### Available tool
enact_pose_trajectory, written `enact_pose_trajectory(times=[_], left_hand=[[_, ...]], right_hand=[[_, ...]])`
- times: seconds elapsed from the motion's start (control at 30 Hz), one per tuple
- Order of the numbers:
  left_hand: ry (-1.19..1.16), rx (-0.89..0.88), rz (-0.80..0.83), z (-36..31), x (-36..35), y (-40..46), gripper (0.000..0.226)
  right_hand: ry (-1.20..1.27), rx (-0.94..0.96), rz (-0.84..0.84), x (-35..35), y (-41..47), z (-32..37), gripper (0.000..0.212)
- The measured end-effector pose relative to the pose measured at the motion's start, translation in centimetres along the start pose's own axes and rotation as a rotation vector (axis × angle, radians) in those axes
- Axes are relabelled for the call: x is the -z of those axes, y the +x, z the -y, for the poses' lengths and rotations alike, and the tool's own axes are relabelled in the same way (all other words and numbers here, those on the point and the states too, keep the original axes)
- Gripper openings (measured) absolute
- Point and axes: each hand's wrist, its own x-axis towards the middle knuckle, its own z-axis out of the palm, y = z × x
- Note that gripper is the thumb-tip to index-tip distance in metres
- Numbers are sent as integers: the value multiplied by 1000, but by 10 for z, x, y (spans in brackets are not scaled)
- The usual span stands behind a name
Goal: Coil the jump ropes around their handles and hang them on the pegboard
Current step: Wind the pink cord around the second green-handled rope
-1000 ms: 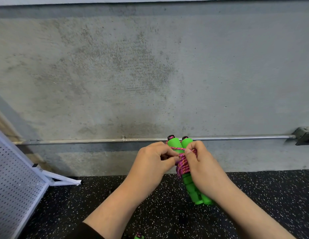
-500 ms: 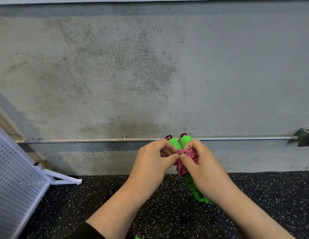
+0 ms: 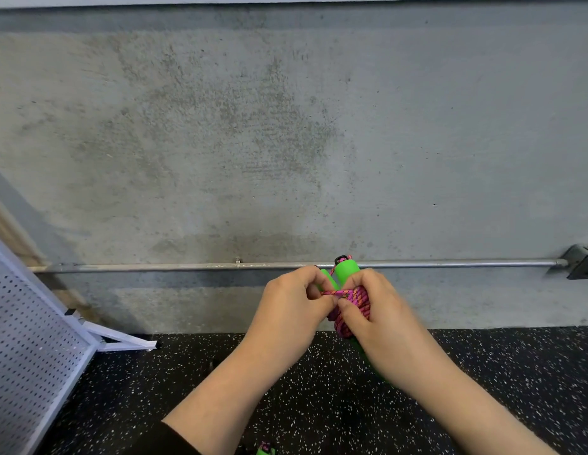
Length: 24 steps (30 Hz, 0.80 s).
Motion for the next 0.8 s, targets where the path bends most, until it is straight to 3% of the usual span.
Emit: enact_pose_trajectory(times=[0.17, 0.33, 0.6, 0.8], left_hand=[[84, -65, -120, -1, -5, -7, 24], [63, -149, -122, 2, -4, -6, 12], [-179, 12, -16, 1, -2, -2, 9], [-159, 63, -35, 3, 0, 1, 18]], right_hand=[[28, -15, -13, -5, 1, 1, 12], [85, -3, -63, -1, 2, -1, 11], [1, 87, -53, 3, -1, 2, 16], [189, -114, -4, 2, 0, 4, 67]])
